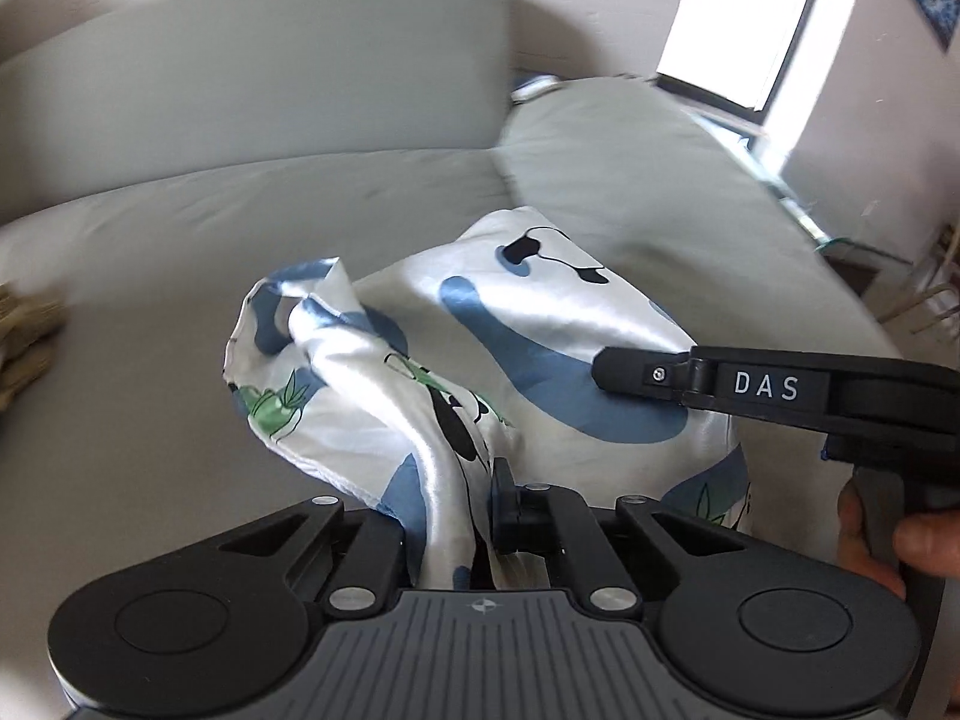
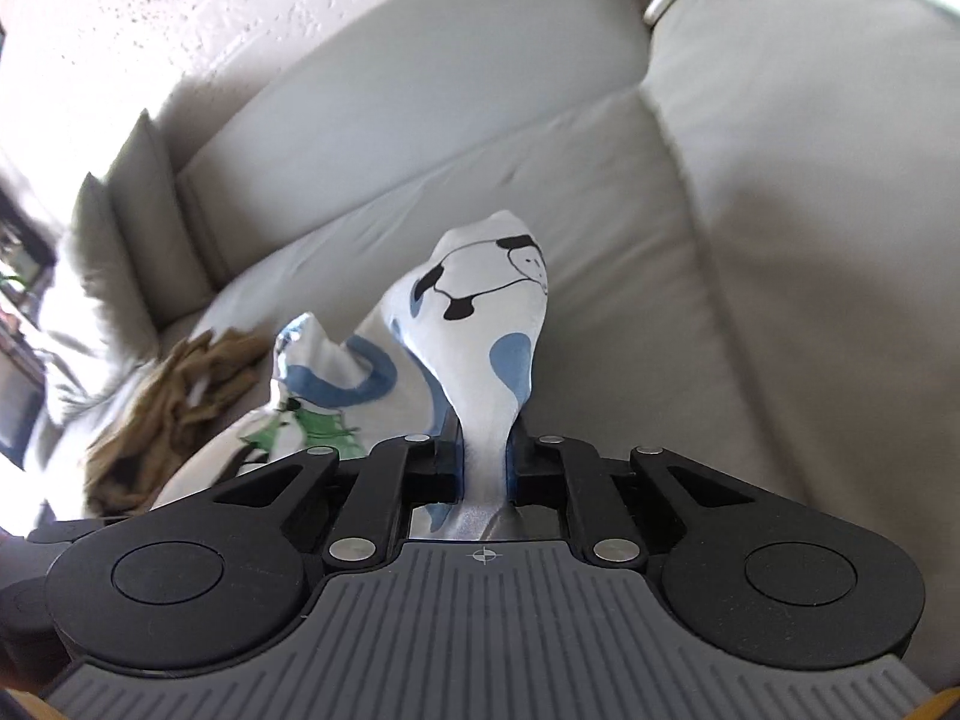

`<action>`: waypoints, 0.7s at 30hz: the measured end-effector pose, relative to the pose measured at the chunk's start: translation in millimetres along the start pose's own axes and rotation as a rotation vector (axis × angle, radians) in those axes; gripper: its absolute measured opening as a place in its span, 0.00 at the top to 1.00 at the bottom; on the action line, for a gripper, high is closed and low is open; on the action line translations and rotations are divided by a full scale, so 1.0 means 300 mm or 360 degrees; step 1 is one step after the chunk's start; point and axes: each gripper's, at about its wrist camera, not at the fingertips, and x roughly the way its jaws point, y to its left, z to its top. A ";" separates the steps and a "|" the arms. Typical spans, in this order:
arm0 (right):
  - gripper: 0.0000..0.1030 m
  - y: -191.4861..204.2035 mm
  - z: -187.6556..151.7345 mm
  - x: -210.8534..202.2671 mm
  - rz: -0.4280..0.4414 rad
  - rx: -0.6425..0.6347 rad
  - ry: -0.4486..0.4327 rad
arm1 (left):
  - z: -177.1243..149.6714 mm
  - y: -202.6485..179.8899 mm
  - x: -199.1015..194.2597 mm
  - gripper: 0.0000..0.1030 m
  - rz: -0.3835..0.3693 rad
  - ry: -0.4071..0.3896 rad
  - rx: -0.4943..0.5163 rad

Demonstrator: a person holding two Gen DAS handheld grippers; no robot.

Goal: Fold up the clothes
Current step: 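Lift the folded sheet onto the sofa cushion and open both grippers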

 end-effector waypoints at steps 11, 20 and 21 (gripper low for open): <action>0.89 -0.302 0.248 -0.472 -0.0355 0.0082 -0.0614 | 0.238 -0.502 0.037 0.96 -0.0500 -0.0436 0.0282; 0.55 -0.704 0.336 -0.496 -0.0711 0.0543 -0.0365 | 0.212 -0.547 0.401 0.63 -0.0311 0.0191 0.0070; 0.55 -0.740 0.313 -0.505 -0.0714 0.0614 -0.0350 | 0.199 -0.525 0.382 0.60 -0.0308 0.0170 0.0072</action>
